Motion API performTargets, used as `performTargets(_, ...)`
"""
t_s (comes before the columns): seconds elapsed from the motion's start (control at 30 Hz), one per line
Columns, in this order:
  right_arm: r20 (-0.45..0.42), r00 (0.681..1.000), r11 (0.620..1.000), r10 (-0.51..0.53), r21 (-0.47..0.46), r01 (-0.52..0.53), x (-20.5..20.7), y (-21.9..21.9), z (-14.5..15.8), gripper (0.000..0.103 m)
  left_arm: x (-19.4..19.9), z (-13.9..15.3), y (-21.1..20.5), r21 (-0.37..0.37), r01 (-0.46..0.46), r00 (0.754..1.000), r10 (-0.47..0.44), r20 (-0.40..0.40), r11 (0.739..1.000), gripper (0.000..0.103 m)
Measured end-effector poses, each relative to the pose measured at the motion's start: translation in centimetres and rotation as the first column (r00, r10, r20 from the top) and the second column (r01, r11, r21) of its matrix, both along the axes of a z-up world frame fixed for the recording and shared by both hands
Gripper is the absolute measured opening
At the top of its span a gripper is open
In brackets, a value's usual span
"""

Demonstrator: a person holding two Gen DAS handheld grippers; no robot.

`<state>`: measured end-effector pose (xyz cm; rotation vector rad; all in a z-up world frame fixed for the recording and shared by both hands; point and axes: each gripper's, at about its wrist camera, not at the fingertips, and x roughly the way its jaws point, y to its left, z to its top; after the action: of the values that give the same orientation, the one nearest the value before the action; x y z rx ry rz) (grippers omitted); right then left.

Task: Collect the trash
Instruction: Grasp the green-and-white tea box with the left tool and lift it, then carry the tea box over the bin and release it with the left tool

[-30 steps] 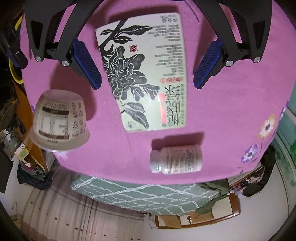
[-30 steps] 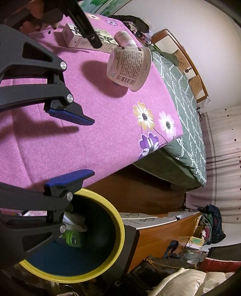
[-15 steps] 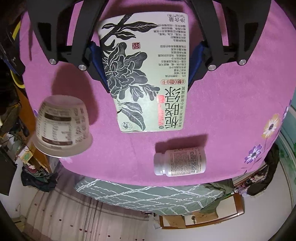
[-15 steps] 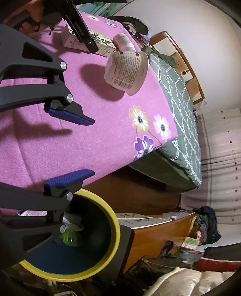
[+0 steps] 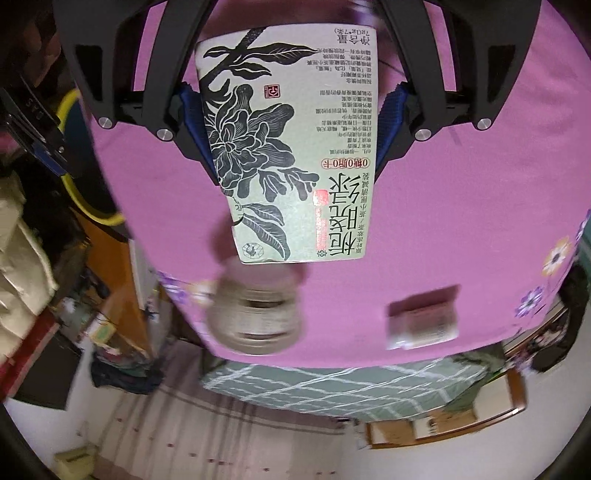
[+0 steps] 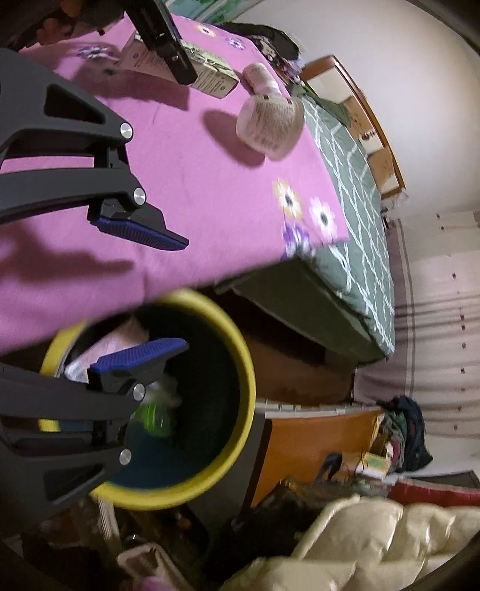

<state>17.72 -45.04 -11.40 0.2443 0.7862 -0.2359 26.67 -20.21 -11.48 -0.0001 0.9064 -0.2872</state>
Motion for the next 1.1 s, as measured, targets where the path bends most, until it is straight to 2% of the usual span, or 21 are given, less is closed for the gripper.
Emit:
performTargets(0.27,-0.002,0.993,0.993,-0.118,-0.007,0.118,-5.2,-4.8,0.0,0.047,-3.5,0.8,-8.2,-0.011,0.191,0.982,-0.191,-0.001,0.982,0.073)
performTargets(0.47,-0.004,0.984,0.984,-0.180,0.005,0.180,-8.0,-7.6,-0.5,0.048,-5.8,0.9,-15.2,0.006,0.324,0.946,-0.324,-0.003,0.946,0.073)
performTargets(0.63,-0.003,0.976,0.975,-0.220,0.015,0.220,-9.9,-9.7,-0.6,0.048,-6.1,0.4,-20.5,0.015,0.406,0.914,-0.406,-0.025,0.914,0.074)
performTargets(0.9,0.002,0.959,0.958,-0.284,0.032,0.284,-12.1,-12.0,-0.7,0.048,-4.8,-1.1,-26.7,0.034,0.470,0.882,-0.467,-0.063,0.882,0.075)
performTargets(1.0,0.005,0.955,0.955,-0.295,0.039,0.295,-12.5,-12.3,-0.7,0.048,-4.5,-0.7,-27.3,0.053,0.453,0.891,-0.452,-0.036,0.890,0.088)
performTargets(1.1,0.004,0.957,0.957,-0.289,0.041,0.288,-12.4,-12.2,-0.7,0.048,-4.5,0.6,-26.0,0.021,0.439,0.898,-0.439,-0.006,0.898,0.091)
